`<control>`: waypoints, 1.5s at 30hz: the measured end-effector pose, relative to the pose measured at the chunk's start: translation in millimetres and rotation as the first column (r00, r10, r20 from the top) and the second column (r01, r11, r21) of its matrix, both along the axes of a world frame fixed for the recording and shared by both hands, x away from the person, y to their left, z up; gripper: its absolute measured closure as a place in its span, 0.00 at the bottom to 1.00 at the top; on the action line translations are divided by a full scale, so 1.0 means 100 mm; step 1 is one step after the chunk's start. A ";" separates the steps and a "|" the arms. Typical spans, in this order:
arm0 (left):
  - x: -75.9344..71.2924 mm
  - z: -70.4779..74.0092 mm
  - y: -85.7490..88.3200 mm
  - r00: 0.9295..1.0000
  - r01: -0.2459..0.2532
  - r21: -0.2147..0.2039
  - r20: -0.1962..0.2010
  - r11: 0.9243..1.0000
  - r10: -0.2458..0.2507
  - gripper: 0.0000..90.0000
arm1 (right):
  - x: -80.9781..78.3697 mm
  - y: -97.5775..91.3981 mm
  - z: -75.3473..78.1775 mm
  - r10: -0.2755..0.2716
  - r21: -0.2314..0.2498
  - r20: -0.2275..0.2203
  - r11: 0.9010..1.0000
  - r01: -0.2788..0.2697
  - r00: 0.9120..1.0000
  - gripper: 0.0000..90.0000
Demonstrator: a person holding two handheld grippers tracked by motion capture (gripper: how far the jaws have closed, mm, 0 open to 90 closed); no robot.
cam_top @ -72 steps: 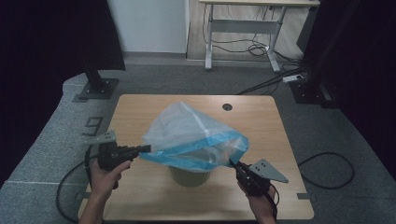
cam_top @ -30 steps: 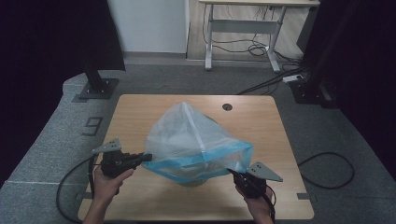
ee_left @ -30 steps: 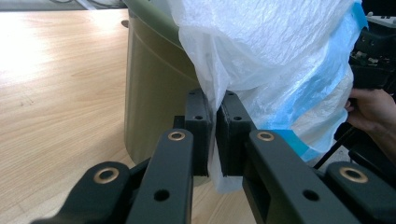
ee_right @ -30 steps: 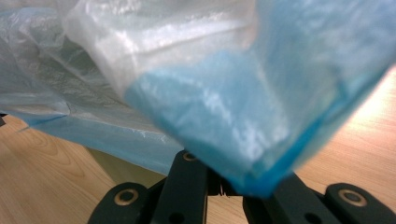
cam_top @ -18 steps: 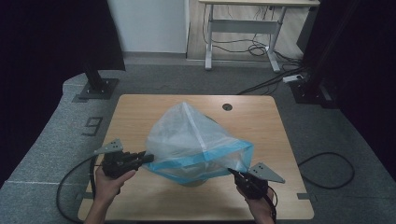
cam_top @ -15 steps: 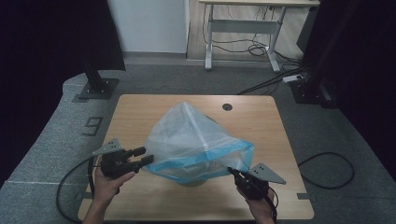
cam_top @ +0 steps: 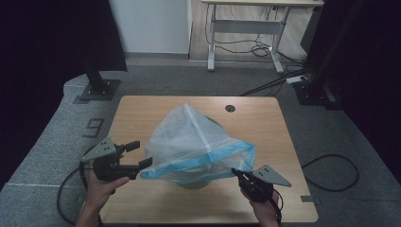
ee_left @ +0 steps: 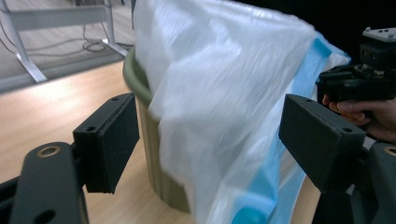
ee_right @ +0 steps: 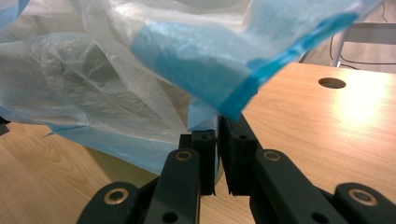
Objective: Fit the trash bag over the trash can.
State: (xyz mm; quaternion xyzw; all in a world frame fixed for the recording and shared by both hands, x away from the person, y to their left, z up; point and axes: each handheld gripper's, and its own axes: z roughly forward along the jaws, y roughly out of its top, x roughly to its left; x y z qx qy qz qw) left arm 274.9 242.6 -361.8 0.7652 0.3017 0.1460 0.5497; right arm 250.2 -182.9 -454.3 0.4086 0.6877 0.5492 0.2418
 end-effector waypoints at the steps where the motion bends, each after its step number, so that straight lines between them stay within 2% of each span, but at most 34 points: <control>1: 0.01 0.04 -0.03 1.000 0.000 0.008 0.010 1.000 0.000 0.23 | 0.00 0.00 0.00 0.000 0.000 -0.002 1.000 0.000 1.000 0.92; 6: 0.05 0.21 -0.24 0.998 0.042 0.042 0.038 0.998 -0.044 0.27 | 0.01 -0.01 0.00 -0.001 -0.001 -0.006 1.000 0.001 1.000 0.93; 10: 0.10 0.27 -0.48 0.995 0.095 0.089 0.032 0.992 -0.098 0.27 | 0.01 -0.01 -0.01 -0.001 0.000 -0.008 1.000 0.001 1.000 0.93; 13: 0.19 0.25 -0.63 0.992 0.126 0.138 -0.006 0.982 -0.126 0.24 | 0.00 -0.01 -0.01 0.000 0.003 -0.008 1.000 0.000 1.000 0.93; 17: 0.31 0.14 -0.76 0.985 0.168 0.168 -0.073 0.971 -0.158 0.20 | 0.00 -0.02 -0.01 0.001 0.006 -0.007 1.000 -0.001 1.000 0.93; 19: 0.35 0.09 -0.81 0.983 0.176 0.184 -0.092 0.967 -0.161 0.21 | 0.00 -0.03 -0.01 0.000 0.007 -0.008 1.000 0.000 1.000 0.93; 21: 0.36 0.04 -0.83 0.981 0.183 0.199 -0.102 0.963 -0.166 0.24 | 0.00 -0.04 -0.01 -0.002 0.009 -0.008 1.000 0.002 1.000 0.93; 23: 0.37 0.00 -0.85 0.981 0.182 0.215 -0.111 0.960 -0.161 0.33 | 0.00 -0.05 -0.02 -0.006 0.010 -0.009 1.000 0.006 1.000 0.93; 27: 0.39 -0.06 -0.87 0.979 0.190 0.236 -0.118 0.953 -0.166 0.56 | 0.00 -0.05 -0.02 -0.006 0.013 -0.007 1.000 0.006 1.000 0.93; 30: 0.41 -0.06 -0.87 0.977 0.196 0.225 -0.130 0.954 -0.170 0.75 | 0.00 -0.05 -0.02 -0.004 0.011 -0.009 1.000 0.005 1.000 0.93; 32: 0.43 -0.05 -0.84 0.975 0.200 0.192 -0.139 0.961 -0.175 0.84 | 0.00 -0.05 -0.02 -0.006 0.010 -0.009 1.000 0.006 1.000 0.93; 35: 0.48 0.01 -0.75 0.976 0.189 0.107 -0.126 0.976 -0.175 0.89 | 0.00 -0.06 -0.04 -0.007 0.005 -0.014 1.000 0.007 1.000 0.93; 37: 0.53 0.04 -0.69 0.977 0.182 0.039 -0.121 0.983 -0.176 0.92 | 0.00 -0.07 -0.06 -0.006 0.001 -0.023 1.000 0.006 1.000 0.93; 41: 0.62 0.10 -0.58 0.978 0.168 -0.028 -0.121 0.985 -0.170 0.96 | -0.02 -0.10 -0.10 -0.004 -0.012 -0.034 1.000 0.003 0.999 0.94; 45: 0.71 0.14 -0.54 0.981 0.143 -0.066 -0.123 0.988 -0.150 0.99 | -0.03 -0.13 -0.15 -0.004 -0.009 -0.041 1.000 0.004 0.999 0.96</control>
